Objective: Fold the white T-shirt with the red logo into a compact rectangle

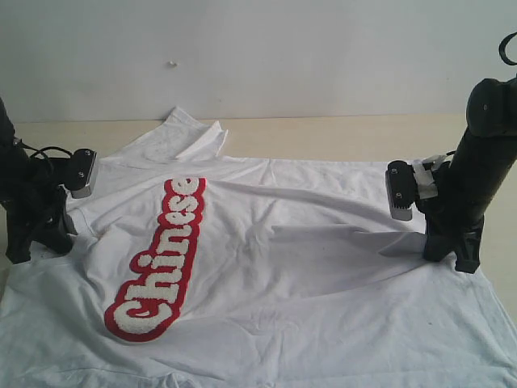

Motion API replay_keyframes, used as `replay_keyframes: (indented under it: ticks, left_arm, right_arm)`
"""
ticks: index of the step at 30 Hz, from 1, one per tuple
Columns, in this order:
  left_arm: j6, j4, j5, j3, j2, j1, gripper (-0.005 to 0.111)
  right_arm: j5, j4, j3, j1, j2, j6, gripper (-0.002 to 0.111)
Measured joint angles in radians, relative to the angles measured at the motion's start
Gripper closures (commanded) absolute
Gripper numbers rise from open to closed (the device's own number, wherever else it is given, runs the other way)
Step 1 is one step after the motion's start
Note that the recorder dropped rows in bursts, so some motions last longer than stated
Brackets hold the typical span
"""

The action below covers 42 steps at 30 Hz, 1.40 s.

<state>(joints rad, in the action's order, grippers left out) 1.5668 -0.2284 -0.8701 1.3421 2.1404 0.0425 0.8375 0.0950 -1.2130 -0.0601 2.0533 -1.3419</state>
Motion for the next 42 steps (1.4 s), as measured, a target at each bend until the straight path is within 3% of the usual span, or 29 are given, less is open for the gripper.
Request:
replay_keyframes:
  ticks: [11, 29, 42]
  left_arm:
    - [0.002, 0.069, 0.049, -0.027, -0.164, 0.002, 0.106]
    - [-0.073, 0.069, 0.031, -0.027, -0.54, -0.009, 0.106]
    - [-0.105, 0.089, -0.089, 0.041, -0.698, -0.015, 0.106]
  right_arm:
    - [-0.02, -0.065, 0.002, 0.0, -0.184, -0.025, 0.108]
    - [0.126, -0.142, -0.115, 0.0, -0.418, 0.032, 0.108]
    - [0.174, -0.137, -0.183, 0.0, -0.549, 0.045, 0.108]
